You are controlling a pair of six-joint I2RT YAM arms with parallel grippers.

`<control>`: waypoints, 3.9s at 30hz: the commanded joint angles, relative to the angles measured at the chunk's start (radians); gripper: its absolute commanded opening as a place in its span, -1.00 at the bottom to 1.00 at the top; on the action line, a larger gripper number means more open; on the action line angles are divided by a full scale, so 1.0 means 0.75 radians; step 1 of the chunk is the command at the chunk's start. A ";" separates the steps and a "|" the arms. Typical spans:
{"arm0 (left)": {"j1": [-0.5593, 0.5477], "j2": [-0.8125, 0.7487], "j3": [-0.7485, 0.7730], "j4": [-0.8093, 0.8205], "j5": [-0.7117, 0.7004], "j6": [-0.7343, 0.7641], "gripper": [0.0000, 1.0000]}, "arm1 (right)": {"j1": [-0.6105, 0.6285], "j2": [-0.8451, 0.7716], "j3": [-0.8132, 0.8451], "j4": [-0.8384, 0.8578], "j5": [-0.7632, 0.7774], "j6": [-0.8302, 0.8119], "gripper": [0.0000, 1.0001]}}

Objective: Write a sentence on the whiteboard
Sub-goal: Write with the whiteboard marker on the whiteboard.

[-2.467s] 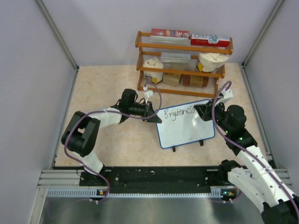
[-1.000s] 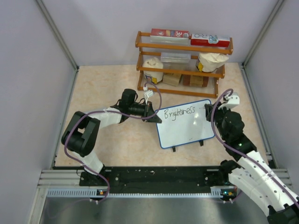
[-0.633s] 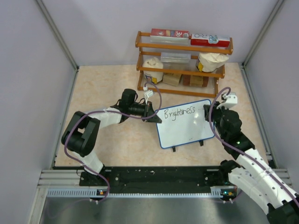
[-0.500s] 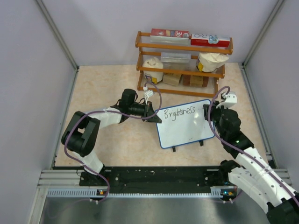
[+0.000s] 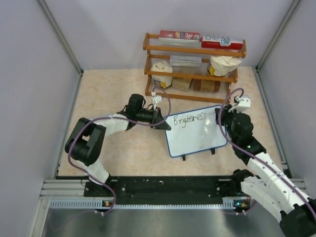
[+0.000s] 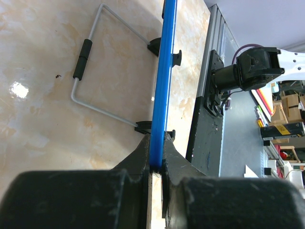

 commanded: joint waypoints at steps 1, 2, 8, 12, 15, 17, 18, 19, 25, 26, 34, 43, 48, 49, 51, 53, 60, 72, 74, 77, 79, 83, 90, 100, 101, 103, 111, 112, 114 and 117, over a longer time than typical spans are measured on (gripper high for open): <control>-0.014 0.046 -0.027 -0.085 -0.212 0.184 -1.00 | -0.028 0.009 0.006 0.069 -0.009 0.028 -1.00; -0.016 0.048 -0.025 -0.085 -0.212 0.184 -1.00 | -0.028 0.007 0.003 0.067 -0.009 0.028 -1.00; -0.016 0.050 -0.025 -0.087 -0.210 0.182 -1.00 | -0.030 -0.003 -0.011 0.030 -0.023 0.026 -1.00; -0.016 0.042 -0.027 -0.089 -0.214 0.186 -1.00 | -0.030 -0.003 -0.023 0.009 -0.029 0.032 -1.00; -0.016 0.044 -0.027 -0.089 -0.210 0.186 -1.00 | -0.030 -0.003 -0.029 -0.007 -0.029 0.034 -1.00; -0.014 0.042 -0.027 -0.087 -0.210 0.184 -1.00 | -0.030 -0.007 -0.033 -0.017 -0.031 0.036 -1.00; -0.014 0.040 -0.027 -0.089 -0.212 0.186 -1.00 | -0.030 -0.007 -0.035 -0.021 -0.031 0.036 -1.00; -0.014 0.040 -0.029 -0.089 -0.214 0.186 -1.00 | -0.030 -0.007 -0.039 -0.021 -0.037 0.036 -1.00; -0.014 0.038 -0.029 -0.089 -0.214 0.186 -1.00 | -0.030 -0.026 -0.058 -0.046 -0.051 0.044 -1.00; -0.014 0.038 -0.029 -0.089 -0.216 0.186 -1.00 | -0.030 -0.030 -0.060 -0.048 -0.056 0.044 -1.00; -0.016 0.038 -0.029 -0.091 -0.216 0.188 -1.00 | -0.030 -0.054 -0.074 -0.085 -0.070 0.048 -1.00; -0.014 0.038 -0.027 -0.093 -0.219 0.190 -1.00 | -0.030 -0.081 -0.058 -0.089 -0.070 0.054 -1.00; -0.014 0.038 -0.027 -0.097 -0.223 0.192 -1.00 | -0.030 -0.130 -0.001 -0.066 -0.072 0.060 -1.00; -0.014 0.040 -0.025 -0.097 -0.221 0.190 -1.00 | -0.030 -0.126 0.009 -0.066 -0.066 0.058 -1.00; -0.016 0.040 -0.025 -0.097 -0.219 0.192 -1.00 | -0.030 -0.114 0.036 -0.066 -0.058 0.046 -1.00; -0.016 0.038 -0.027 -0.099 -0.221 0.192 -1.00 | -0.030 -0.083 0.048 -0.026 -0.047 0.046 -1.00; -0.014 0.040 -0.025 -0.099 -0.223 0.192 -1.00 | -0.032 -0.020 0.069 0.030 -0.027 0.050 -1.00; -0.016 0.042 -0.025 -0.097 -0.219 0.192 -1.00 | -0.060 0.007 0.065 0.073 -0.025 0.071 -1.00; -0.014 0.042 -0.025 -0.097 -0.219 0.190 -1.00 | -0.062 0.015 0.065 0.073 -0.023 0.073 -1.00; -0.016 0.042 -0.023 -0.097 -0.216 0.190 -1.00 | -0.066 0.031 0.063 0.081 -0.017 0.071 -1.00; -0.014 0.042 -0.025 -0.097 -0.216 0.190 -1.00 | -0.079 0.050 0.059 0.083 -0.029 0.075 -1.00; -0.016 0.042 -0.025 -0.095 -0.216 0.190 -1.00 | -0.087 0.064 0.046 0.087 -0.033 0.079 -1.00; -0.014 0.042 -0.025 -0.095 -0.216 0.188 -1.00 | -0.093 0.032 0.036 0.064 -0.041 0.079 -1.00; -0.014 0.044 -0.023 -0.097 -0.219 0.188 -1.00 | -0.093 -0.089 0.026 0.024 -0.033 0.077 -1.00; -0.016 0.046 -0.023 -0.097 -0.219 0.190 -1.00 | -0.093 -0.085 0.022 0.022 -0.035 0.077 -1.00; -0.016 0.046 -0.023 -0.097 -0.216 0.190 -1.00 | -0.095 -0.077 0.010 0.021 -0.039 0.081 -1.00; -0.016 0.042 -0.023 -0.102 -0.219 0.192 -1.00 | -0.093 -0.046 -0.027 0.034 -0.031 0.087 -1.00; -0.014 0.042 -0.023 -0.102 -0.223 0.194 -1.00 | -0.095 -0.040 -0.029 0.038 -0.033 0.087 -1.00; -0.016 0.040 -0.023 -0.104 -0.225 0.196 -1.00 | -0.095 -0.034 -0.033 0.038 -0.033 0.087 -1.00; -0.016 0.042 -0.023 -0.106 -0.223 0.196 -1.00 | -0.095 -0.034 -0.046 0.038 -0.029 0.087 -1.00</control>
